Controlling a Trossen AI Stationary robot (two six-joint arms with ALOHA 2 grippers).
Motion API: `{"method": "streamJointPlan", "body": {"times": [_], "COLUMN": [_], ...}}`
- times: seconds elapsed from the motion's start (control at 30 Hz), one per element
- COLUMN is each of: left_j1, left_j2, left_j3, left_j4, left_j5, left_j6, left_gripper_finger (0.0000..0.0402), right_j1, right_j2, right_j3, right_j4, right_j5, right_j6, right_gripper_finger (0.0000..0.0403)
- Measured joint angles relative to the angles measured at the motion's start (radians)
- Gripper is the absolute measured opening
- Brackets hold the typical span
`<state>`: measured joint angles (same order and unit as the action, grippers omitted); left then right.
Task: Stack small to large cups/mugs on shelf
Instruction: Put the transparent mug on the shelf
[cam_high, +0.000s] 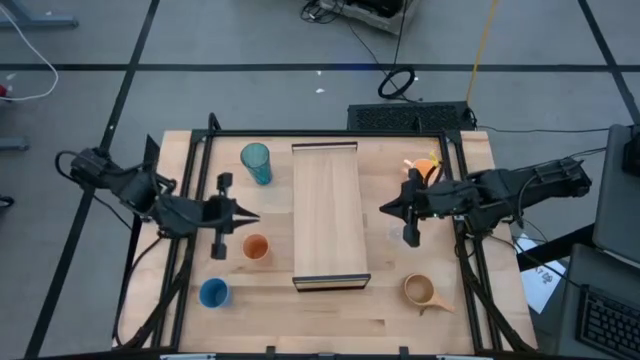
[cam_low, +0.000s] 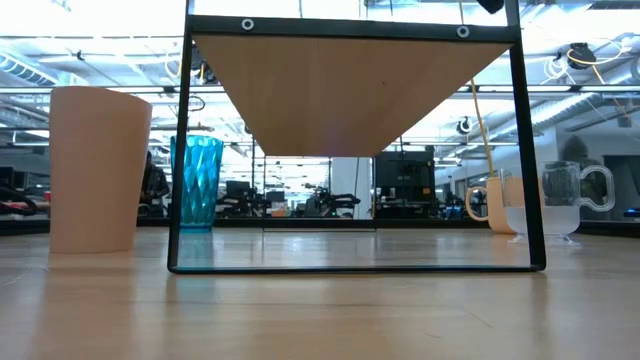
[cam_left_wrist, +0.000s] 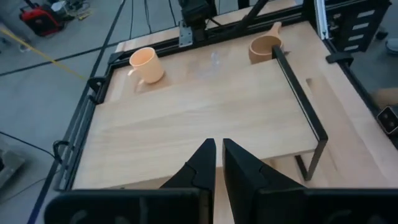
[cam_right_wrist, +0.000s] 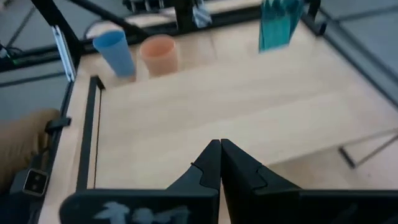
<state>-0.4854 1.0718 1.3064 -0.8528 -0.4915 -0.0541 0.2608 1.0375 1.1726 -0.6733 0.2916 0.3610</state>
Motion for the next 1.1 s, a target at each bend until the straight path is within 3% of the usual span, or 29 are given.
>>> {"method": "streamJointPlan", "body": {"times": [0.27,0.57,0.77,0.9,1.1], "left_j1": [-0.008,-0.014,-0.056,-0.09,-0.119], "left_j2": [0.0,-0.001,-0.001,-0.001,-0.001], "left_j3": [-0.131,-0.234,-0.327,-0.364,-0.399], "left_j4": [0.134,0.299,0.442,0.5,0.54], "left_j5": [-0.07,-0.078,-0.078,-0.077,-0.077], "left_j6": [0.007,0.007,0.037,0.053,0.06], "left_gripper_finger": [0.0033,0.0033,0.0033,0.0033,0.0033], "right_j1": [0.047,0.057,0.056,0.056,0.055], "right_j2": [0.119,0.274,0.369,0.424,0.463], "right_j3": [0.176,0.395,0.417,0.416,0.408], "right_j4": [-0.267,-0.594,-0.746,-0.846,-0.86], "right_j5": [0.0,-0.014,-0.087,-0.114,-0.111], "right_j6": [0.145,0.294,0.313,0.308,0.282], "right_gripper_finger": [0.0004,0.0005,0.0008,0.0036,0.012]}}
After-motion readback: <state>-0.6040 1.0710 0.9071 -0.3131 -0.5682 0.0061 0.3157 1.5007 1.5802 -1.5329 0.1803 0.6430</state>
